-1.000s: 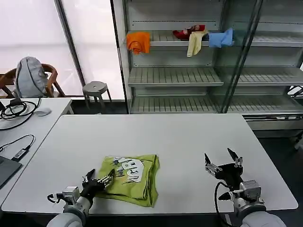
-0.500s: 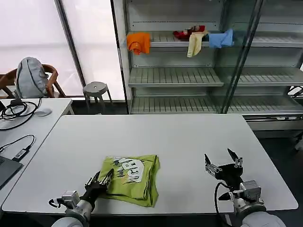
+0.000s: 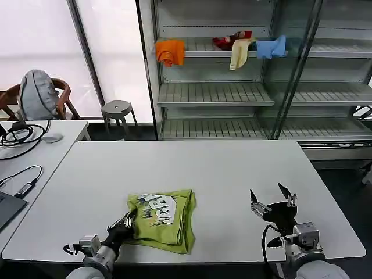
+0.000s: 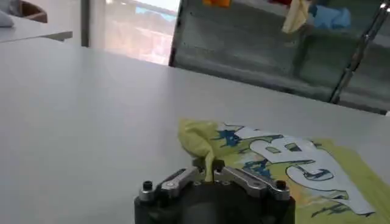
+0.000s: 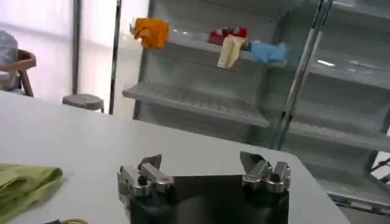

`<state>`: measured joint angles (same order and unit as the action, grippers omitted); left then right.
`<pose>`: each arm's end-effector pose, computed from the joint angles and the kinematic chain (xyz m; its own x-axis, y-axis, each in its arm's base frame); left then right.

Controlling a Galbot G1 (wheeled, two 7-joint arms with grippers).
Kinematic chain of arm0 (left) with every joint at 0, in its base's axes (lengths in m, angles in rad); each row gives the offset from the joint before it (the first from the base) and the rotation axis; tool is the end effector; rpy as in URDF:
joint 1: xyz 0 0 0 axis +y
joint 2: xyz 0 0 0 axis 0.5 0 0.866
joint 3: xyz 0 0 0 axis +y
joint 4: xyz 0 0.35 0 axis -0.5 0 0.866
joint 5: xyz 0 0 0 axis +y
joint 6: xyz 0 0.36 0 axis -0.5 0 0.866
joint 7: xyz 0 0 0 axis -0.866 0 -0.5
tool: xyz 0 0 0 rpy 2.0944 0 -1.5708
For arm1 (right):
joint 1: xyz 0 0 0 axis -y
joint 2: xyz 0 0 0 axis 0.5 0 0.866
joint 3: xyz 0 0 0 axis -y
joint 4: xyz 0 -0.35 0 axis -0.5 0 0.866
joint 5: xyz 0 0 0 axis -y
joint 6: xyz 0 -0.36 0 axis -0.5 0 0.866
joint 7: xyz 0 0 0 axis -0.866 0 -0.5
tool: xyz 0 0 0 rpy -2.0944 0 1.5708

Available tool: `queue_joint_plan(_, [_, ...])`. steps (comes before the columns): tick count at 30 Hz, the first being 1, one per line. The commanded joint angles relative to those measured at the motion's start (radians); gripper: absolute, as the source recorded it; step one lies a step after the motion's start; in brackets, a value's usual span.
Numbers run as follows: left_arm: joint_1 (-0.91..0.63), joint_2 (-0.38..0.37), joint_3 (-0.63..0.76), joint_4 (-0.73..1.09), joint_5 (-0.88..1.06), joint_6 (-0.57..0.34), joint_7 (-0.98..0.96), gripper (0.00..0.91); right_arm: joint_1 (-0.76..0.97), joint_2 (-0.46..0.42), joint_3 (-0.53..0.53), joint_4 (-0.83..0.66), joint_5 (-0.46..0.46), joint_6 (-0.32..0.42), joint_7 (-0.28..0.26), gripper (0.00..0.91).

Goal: Fold and organize the clothes.

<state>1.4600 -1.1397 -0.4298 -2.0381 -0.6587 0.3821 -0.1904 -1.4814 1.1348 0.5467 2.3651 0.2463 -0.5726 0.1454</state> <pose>0.2196 0.0511 -0.2962 -0.8916 0.1724 0.4187 0.0805 0.9703 -0.2280 0.1943 -0.0446 -0.1805 -0.9712 -0.0568 0.2313 -0.1056 0.9732 -0.2045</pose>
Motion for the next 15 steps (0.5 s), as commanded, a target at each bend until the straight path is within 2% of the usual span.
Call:
queue_joint_plan(1, [-0.026,0.048,-0.151,-0.056,0.005,0.056,-0.020,0.010,0.009,-0.005,0.000,0.000,0.002,0.000,-0.001,0.907])
queue_joint_plan(4, [-0.014,0.094,-0.290,-0.085,-0.004,0.135,-0.035,0.010,0.021,-0.006,-0.005,-0.005,0.003,0.001,-0.002,0.907])
queue_joint_plan(7, [0.008,0.146,-0.487,-0.115,-0.018,0.195,-0.046,0.010,0.037,-0.008,-0.015,-0.011,0.003,0.003,-0.004,0.907])
queue_joint_plan(11, [0.065,0.209,-0.684,-0.127,0.040,0.197,-0.021,0.010,0.057,-0.012,-0.025,-0.020,0.007,0.006,-0.007,0.907])
queue_joint_plan(15, [0.103,0.247,-0.789,-0.162,0.129,0.197,0.033,0.010,0.076,-0.018,-0.026,-0.027,0.015,0.010,-0.009,0.907])
